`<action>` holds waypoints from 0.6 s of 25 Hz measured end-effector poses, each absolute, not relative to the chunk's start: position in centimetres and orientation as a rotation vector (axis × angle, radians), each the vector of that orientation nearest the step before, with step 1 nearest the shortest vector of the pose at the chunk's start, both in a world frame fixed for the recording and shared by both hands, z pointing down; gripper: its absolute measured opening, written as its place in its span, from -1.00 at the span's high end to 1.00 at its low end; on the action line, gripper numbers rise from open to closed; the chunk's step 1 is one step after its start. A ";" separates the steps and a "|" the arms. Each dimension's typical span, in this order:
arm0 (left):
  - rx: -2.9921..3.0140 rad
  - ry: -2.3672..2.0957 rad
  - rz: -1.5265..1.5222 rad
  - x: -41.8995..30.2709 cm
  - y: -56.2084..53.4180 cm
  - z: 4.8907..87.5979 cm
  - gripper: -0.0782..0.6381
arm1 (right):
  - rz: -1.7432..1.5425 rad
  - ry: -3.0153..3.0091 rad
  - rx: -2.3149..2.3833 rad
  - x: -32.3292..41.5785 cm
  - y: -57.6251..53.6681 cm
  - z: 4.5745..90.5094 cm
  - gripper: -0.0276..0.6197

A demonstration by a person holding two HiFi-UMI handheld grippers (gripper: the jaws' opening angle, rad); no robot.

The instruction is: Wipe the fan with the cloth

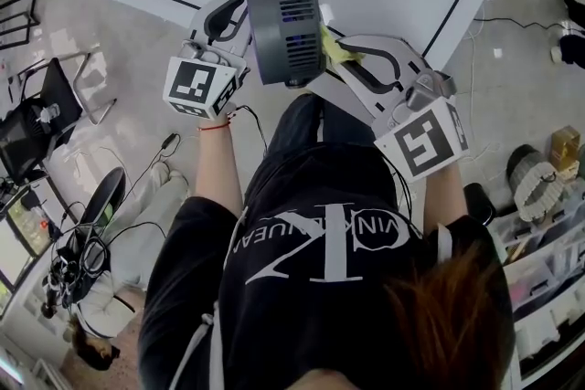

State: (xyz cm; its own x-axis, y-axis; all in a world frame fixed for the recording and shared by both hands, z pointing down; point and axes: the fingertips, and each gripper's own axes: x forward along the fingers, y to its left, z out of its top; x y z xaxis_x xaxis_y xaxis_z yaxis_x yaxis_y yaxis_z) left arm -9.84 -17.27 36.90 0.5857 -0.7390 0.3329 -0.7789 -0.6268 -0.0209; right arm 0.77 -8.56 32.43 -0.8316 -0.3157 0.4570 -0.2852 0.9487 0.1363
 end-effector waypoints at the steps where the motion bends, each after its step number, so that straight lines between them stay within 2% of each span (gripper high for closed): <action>1: 2.683 -1.290 0.472 -9.8 -17.3 36.9 0.56 | -0.089 -2.615 0.453 0.8 -9.2 32.3 0.75; 7: 2.673 -1.294 0.465 -9.7 -17.2 37.0 0.56 | -0.057 -2.627 0.549 0.5 -12.5 33.3 0.75; 15: 2.665 -1.303 0.445 -9.8 -17.2 37.0 0.56 | -0.184 -2.544 0.483 -0.8 -14.3 36.0 0.75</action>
State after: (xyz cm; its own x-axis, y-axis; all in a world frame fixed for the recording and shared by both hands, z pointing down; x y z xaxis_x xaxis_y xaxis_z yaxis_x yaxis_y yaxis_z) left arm -9.82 -17.23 37.04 0.5808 -0.7469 0.3238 -0.7889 -0.6145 -0.0024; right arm -0.76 -14.31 35.99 -0.7905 -0.3748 0.4844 -0.3010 0.9265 0.2257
